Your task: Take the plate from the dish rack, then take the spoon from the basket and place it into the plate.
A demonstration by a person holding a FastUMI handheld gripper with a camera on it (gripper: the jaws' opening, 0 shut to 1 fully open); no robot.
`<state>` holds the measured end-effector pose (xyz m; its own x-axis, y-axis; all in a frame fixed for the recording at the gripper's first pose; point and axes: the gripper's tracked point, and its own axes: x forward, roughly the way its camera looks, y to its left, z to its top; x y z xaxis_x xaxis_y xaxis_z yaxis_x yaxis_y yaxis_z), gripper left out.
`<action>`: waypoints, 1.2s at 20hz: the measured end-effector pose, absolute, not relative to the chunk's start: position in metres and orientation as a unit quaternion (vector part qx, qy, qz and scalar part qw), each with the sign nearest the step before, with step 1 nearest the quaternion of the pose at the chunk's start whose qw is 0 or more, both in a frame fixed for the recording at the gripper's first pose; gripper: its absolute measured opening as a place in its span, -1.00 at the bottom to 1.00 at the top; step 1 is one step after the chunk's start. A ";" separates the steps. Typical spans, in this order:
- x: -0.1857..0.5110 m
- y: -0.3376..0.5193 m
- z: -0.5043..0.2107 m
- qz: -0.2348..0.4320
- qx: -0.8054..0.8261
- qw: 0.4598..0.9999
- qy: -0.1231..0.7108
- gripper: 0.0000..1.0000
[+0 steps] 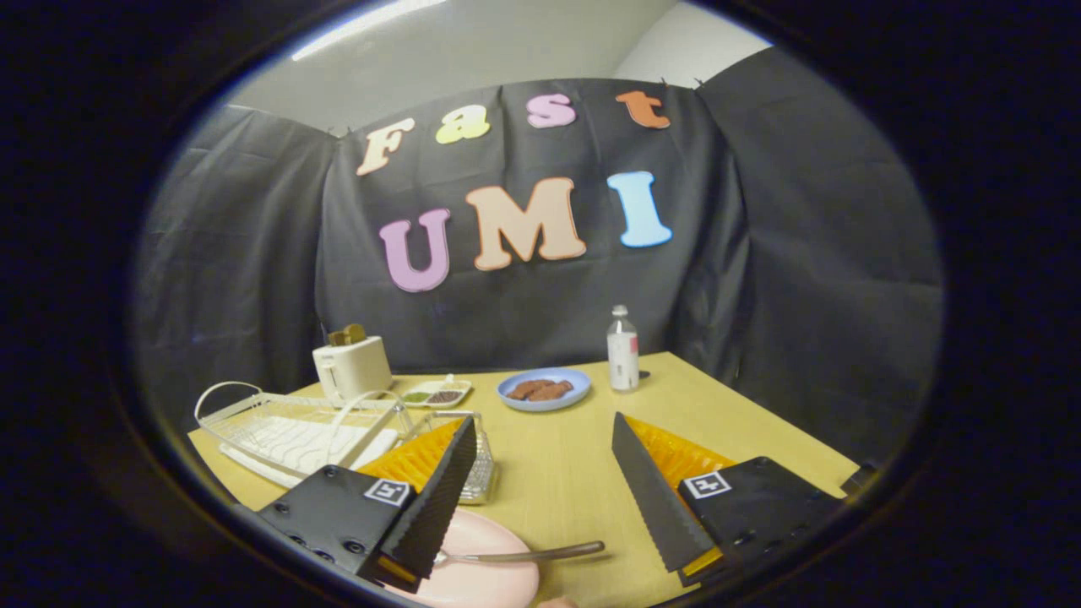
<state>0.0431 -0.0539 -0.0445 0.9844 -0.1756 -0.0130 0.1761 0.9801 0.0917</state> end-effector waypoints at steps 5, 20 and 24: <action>0.029 -0.027 -0.033 -0.042 0.025 0.999 -0.023 1.00; 0.028 -0.005 -0.034 -0.003 0.012 1.000 -0.004 1.00; 0.029 -0.005 -0.034 -0.004 0.010 1.000 -0.004 1.00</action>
<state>0.0287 -0.0053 -0.0342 0.9999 -0.0089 0.0073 0.0088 0.9998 0.0204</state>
